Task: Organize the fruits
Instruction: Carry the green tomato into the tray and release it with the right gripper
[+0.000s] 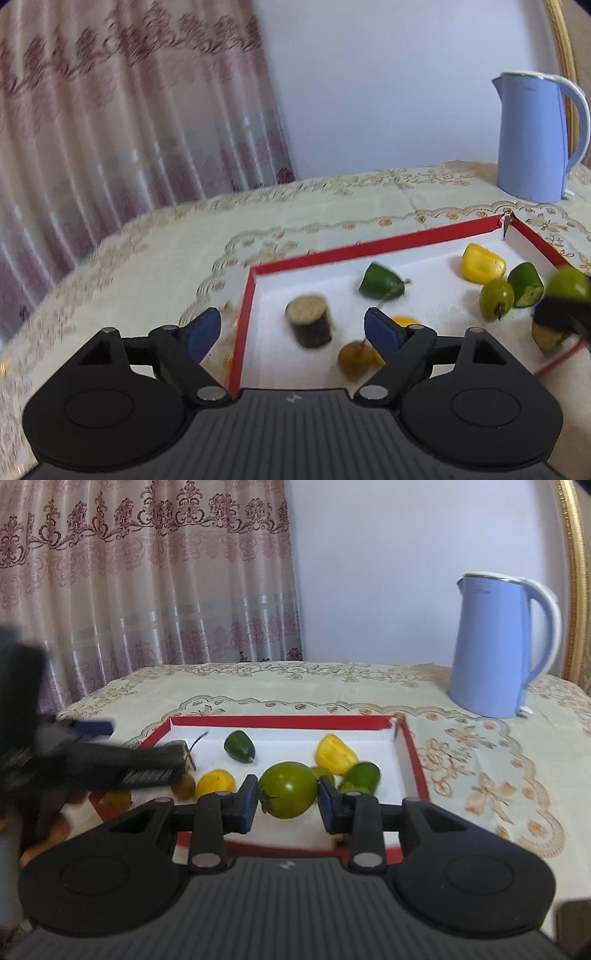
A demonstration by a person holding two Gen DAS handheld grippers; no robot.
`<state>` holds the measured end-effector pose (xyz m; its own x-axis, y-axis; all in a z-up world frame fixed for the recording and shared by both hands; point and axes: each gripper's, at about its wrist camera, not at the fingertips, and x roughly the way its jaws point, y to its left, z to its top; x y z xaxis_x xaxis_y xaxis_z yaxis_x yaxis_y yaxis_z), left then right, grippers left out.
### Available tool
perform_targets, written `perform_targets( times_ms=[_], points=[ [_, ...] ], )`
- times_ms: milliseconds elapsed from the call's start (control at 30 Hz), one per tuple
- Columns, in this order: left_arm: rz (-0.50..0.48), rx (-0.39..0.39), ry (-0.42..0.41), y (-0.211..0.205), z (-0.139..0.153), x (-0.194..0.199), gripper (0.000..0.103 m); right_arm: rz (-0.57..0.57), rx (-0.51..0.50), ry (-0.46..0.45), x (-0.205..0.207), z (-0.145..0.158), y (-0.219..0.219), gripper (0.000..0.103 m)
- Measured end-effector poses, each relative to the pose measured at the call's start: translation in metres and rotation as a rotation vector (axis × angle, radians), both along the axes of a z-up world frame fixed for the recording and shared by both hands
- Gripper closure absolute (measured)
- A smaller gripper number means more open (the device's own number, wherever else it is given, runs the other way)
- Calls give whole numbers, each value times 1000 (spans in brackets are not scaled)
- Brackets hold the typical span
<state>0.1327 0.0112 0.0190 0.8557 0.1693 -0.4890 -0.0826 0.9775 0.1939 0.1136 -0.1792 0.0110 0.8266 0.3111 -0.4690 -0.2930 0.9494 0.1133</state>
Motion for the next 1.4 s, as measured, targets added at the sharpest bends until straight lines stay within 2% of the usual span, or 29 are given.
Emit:
perform_targets(
  times_ms=[200, 500, 533, 567, 633, 833, 1067, 1133, 1233, 1400],
  points=[
    [41, -59, 4, 18, -1, -30, 18, -16, -23, 44, 45, -7, 12, 71],
    [37, -56, 20, 20, -7, -49, 17, -60, -57, 84, 82, -21, 20, 70],
    [35, -62, 22, 20, -8, -50, 17, -67, -67, 84, 86, -23, 21, 63],
    [36, -65, 24, 20, -8, -50, 17, -74, -84, 84, 89, -23, 23, 50],
    [41, -61, 25, 20, -9, -52, 17, -83, -109, 66, 88, -23, 25, 46],
    [47, -67, 13, 20, -4, -55, 17, -88, -66, 38, 69, -10, 15, 43],
    [46, -74, -5, 20, -2, -58, 10, -85, -75, -61, -6, -1, -1, 4],
    [43, -76, -11, 19, -1, -58, 10, -91, -101, -75, -27, -3, -4, 0],
    [44, -76, -10, 18, -2, -58, 7, -98, -143, -44, -48, -12, -7, 0],
    [50, -73, -8, 18, -3, -59, 6, -74, -204, 87, -55, -35, -7, 0]
  ],
)
